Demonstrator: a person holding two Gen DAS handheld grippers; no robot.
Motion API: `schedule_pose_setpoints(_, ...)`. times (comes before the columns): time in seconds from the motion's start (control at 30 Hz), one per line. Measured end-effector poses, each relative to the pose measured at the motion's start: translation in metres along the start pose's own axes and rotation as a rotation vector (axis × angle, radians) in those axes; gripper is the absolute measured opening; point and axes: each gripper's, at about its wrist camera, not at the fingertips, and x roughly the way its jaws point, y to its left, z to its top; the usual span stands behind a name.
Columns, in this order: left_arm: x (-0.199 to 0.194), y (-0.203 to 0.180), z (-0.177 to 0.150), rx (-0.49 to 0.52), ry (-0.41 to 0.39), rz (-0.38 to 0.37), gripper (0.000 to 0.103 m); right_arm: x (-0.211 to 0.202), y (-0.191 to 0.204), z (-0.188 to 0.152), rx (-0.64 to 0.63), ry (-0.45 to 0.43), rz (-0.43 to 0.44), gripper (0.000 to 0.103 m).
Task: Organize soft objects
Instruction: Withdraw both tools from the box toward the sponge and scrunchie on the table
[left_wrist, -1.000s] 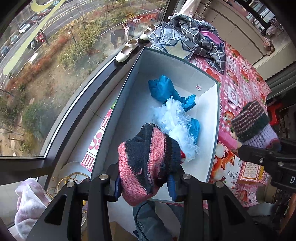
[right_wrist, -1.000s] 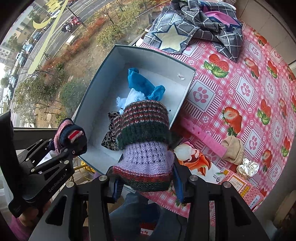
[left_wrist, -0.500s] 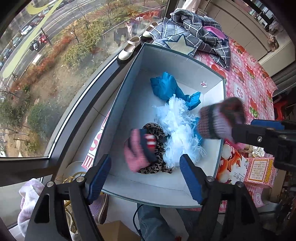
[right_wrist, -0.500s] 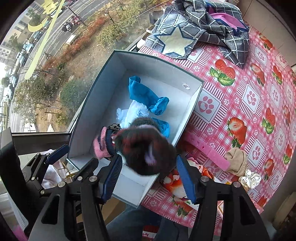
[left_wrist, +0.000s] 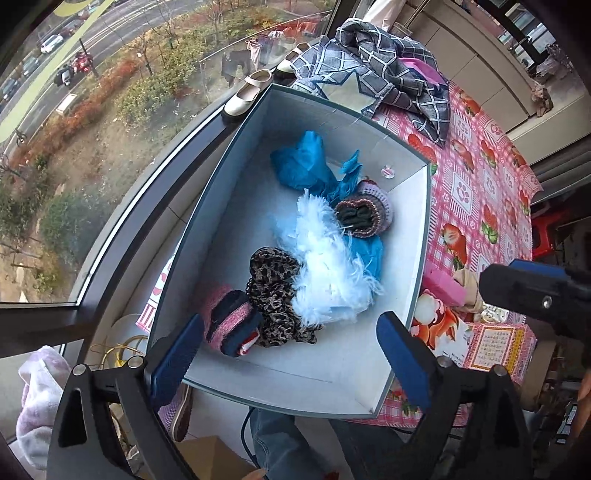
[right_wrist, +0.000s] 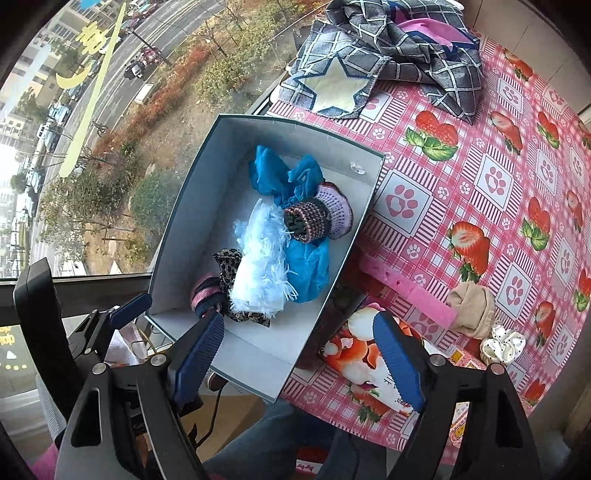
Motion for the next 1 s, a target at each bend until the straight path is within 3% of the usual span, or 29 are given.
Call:
schedule_pose_setpoints(0.2, -0.012, -0.024, 0.009, 0.045, -0.009, -0.077, 0.096, -0.035, -0.035, -0.009, 0.096, -0.054, 0.076, 0.084)
schedule_pose_setpoints(0.27, -0.015, -0.041, 0.012, 0.091, -0.012, -0.086, 0.103, -0.047, -0.056, -0.014, 0.157, -0.073, 0.100, 0.084)
schedule_pose_setpoints(0.5, -0.017, -0.115, 0.017, 0.271, 0.004, -0.120, 0.103, -0.083, -0.154, -0.047, 0.393, -0.126, 0.107, 0.084)
schedule_pose_setpoints(0.73, 0.012, -0.183, 0.016, 0.463, 0.074, -0.076, 0.103, -0.089, -0.239, -0.087, 0.563, -0.119, 0.094, 0.084)
schedule_pose_setpoints(1.0, 0.069, -0.238, 0.010, 0.753, 0.127, 0.101, 0.103, -0.046, -0.304, -0.114, 0.663, -0.006, 0.113, 0.084)
